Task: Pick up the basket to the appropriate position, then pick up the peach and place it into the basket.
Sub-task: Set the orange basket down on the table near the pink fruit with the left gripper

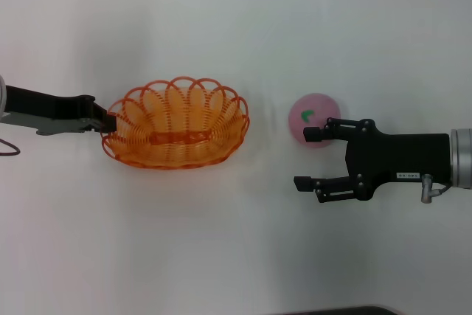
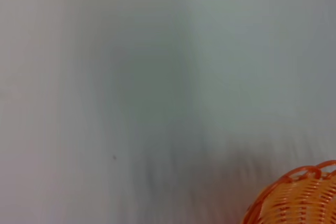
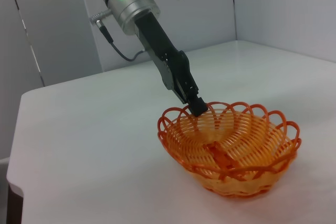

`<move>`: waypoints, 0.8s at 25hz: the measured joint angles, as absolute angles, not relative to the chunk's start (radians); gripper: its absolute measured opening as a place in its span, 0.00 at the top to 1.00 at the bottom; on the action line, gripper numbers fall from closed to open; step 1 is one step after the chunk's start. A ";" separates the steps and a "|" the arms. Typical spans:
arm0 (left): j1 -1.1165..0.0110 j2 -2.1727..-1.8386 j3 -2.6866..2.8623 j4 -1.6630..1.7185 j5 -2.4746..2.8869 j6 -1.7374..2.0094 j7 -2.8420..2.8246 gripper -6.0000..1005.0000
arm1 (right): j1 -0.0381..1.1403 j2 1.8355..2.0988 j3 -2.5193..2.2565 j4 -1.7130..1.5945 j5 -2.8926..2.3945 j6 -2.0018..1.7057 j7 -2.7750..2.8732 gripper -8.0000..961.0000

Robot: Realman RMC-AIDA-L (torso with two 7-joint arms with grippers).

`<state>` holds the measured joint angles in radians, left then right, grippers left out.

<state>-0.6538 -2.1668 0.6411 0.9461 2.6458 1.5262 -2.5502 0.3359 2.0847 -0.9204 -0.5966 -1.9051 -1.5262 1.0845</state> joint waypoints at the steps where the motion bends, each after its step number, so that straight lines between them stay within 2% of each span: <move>1: -0.654 -2.166 0.641 0.946 2.645 1.526 -2.550 0.91 | 0.336 2.085 -0.920 -0.597 -1.905 -1.526 1.085 0.16; 13: -0.644 -2.164 0.634 0.948 2.607 1.528 -2.562 0.90 | 0.336 2.085 -0.920 -0.597 -1.905 -1.526 1.085 0.16; 18: -0.640 -2.162 0.634 0.958 2.604 1.536 -2.560 0.83 | 0.336 2.085 -0.920 -0.597 -1.905 -1.526 1.085 0.16; 20: -0.634 -2.161 0.638 0.968 2.599 1.537 -2.555 0.76 | 0.336 2.085 -0.920 -0.597 -1.905 -1.527 1.084 0.17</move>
<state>-0.6341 -2.1610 0.6380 0.9676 2.5994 1.5372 -2.5546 0.3359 2.0847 -0.9204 -0.5967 -1.9052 -1.5267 1.0845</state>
